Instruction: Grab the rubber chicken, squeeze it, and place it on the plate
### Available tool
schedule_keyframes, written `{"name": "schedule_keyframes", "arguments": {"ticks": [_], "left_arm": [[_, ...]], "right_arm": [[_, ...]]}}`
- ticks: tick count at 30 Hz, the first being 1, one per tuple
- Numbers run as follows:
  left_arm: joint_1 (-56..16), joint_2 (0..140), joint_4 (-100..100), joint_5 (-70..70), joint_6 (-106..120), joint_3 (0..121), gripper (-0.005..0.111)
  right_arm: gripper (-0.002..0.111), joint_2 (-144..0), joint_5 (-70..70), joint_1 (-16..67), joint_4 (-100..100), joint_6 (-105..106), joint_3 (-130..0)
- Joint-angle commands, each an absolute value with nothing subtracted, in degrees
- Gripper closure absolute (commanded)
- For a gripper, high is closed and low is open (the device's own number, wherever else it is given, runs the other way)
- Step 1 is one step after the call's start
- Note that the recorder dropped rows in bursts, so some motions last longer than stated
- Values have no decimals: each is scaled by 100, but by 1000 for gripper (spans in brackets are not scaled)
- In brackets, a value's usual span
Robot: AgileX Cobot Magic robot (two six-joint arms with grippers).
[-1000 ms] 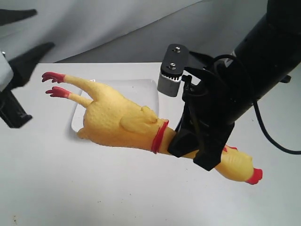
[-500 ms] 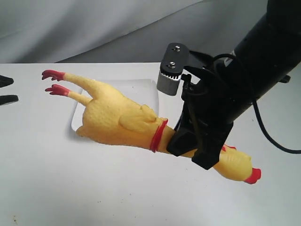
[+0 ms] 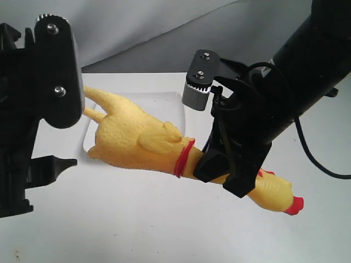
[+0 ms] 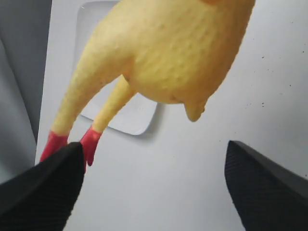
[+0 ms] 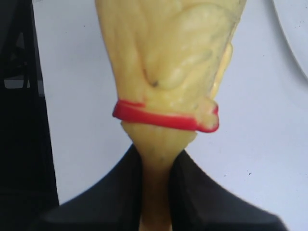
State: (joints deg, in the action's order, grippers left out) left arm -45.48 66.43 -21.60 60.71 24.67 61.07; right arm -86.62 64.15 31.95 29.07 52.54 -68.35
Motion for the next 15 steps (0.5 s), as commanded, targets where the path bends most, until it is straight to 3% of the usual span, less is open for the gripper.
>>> {"name": "schedule_keyframes", "arguments": {"ticks": [1,5,10,15], "left_arm": [[-4623,6646,-1797,5740,2357,6144,30],[-4623,6618,-1357,5636,2889,6144,26],[-4623,6618,-1183,4934,3221,6144,11],[-4623,6709,-1106,4739,3210,6144,10]], "right_arm": [[108,-8640,6403,3201,3086,5261,-6848],[108,-8640,6440,3201,3130,5248,-6848],[108,-8640,6573,3201,3145,5248,-6848],[108,-8640,6598,3201,3256,5285,-6848]]}}
